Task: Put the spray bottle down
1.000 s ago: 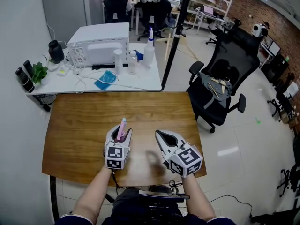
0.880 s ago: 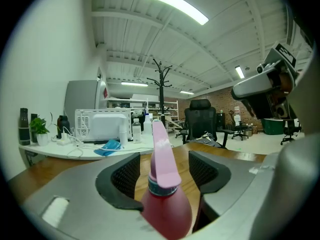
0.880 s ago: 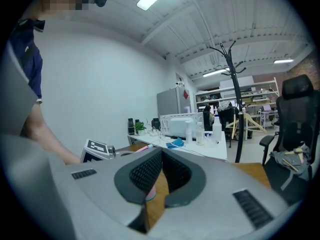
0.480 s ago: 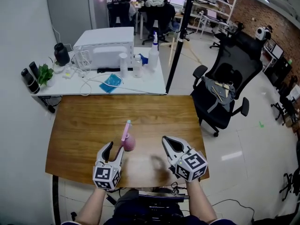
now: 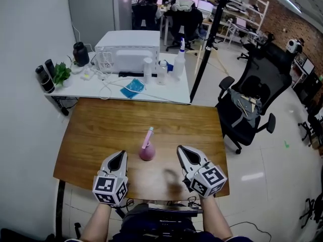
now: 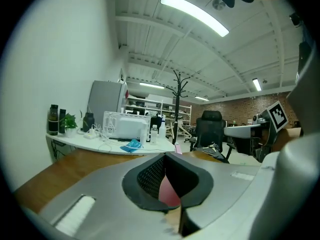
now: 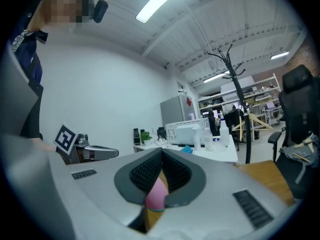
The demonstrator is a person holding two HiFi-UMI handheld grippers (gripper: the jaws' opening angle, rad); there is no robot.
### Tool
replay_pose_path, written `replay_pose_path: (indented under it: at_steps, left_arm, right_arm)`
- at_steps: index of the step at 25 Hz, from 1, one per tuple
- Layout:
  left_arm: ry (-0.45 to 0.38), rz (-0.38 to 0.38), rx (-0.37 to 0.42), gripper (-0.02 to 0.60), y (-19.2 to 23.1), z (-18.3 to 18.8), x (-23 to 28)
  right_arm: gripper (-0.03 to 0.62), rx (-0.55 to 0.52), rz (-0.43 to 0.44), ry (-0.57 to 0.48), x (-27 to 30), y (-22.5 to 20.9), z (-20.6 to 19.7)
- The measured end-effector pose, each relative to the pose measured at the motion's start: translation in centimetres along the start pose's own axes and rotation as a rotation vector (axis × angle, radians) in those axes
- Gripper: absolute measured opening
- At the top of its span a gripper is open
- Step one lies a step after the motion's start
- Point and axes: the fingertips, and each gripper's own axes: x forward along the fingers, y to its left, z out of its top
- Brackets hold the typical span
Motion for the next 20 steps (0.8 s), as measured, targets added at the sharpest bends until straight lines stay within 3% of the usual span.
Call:
replay_pose_path:
  at_steps: [20]
  left_arm:
    - [0.083,-0.05,0.017,0.006,-1.0,-1.2,0.2]
  right_arm:
    - [0.005,-0.016,0.037,0.03,1.1,1.8,-0.3]
